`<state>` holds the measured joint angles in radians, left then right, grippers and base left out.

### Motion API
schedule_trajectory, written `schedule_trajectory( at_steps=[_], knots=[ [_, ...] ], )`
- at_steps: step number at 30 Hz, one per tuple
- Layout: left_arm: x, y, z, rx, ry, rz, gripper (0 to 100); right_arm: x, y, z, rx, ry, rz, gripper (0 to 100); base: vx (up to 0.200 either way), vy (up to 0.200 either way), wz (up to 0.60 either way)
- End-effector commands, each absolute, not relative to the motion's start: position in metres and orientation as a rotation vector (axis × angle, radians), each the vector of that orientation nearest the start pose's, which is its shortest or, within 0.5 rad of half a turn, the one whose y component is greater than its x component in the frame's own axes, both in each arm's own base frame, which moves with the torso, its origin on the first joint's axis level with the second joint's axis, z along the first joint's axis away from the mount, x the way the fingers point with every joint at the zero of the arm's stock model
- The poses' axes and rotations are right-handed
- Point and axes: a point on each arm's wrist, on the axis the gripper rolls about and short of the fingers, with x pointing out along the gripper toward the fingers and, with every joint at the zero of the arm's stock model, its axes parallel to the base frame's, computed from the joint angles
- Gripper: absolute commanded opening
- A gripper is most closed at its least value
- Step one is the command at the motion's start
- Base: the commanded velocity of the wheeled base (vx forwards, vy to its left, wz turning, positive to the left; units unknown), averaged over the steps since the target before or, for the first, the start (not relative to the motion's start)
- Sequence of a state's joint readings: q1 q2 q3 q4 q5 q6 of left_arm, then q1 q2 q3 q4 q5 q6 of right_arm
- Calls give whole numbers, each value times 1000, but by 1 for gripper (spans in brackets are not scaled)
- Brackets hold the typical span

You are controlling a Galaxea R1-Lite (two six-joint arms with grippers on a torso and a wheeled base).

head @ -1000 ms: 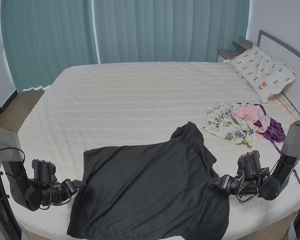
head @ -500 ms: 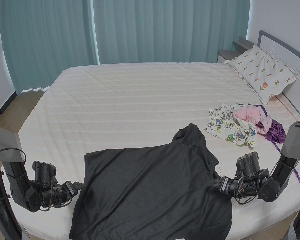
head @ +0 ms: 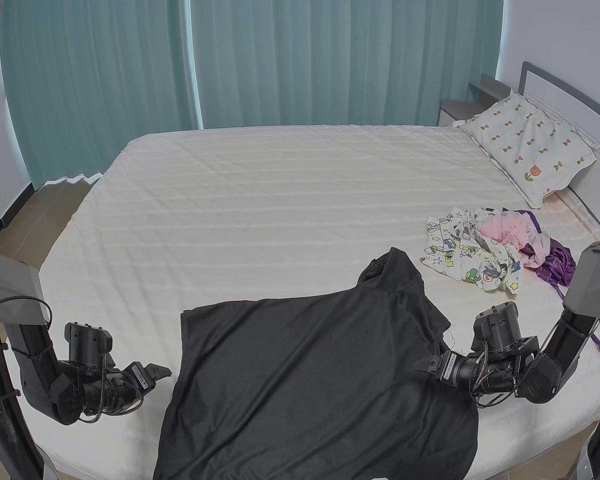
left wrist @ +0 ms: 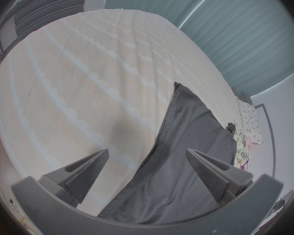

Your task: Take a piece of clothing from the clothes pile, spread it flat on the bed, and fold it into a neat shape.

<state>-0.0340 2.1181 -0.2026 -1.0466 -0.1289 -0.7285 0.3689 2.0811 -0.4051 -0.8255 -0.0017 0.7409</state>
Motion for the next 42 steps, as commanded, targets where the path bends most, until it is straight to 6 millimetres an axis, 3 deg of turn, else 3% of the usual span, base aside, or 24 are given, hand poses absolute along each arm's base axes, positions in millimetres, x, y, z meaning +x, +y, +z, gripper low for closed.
schedule_trajectory(
  at_steps=[1,10,11,21,33,34,42],
  knots=[
    [240,-12,-7,-732,846,152,100,254,98,9,542,894,28,100,0,0,0],
    [286,-22,3,-772,665,126,100,253,98,9,549,873,38,100,0,0,0],
    [304,-23,2,-771,628,118,100,253,98,9,550,873,37,100,0,0,0],
    [374,-40,-40,-603,589,109,100,251,99,7,546,885,41,100,0,0,0],
    [400,-63,-52,-538,626,57,100,251,99,8,553,882,38,100,0,0,0],
    [403,-62,-55,-518,627,55,0,251,99,9,554,880,39,100,0,0,0],
    [434,-50,-36,-499,450,194,0,250,99,8,553,882,38,100,0,0,0]
  ],
)
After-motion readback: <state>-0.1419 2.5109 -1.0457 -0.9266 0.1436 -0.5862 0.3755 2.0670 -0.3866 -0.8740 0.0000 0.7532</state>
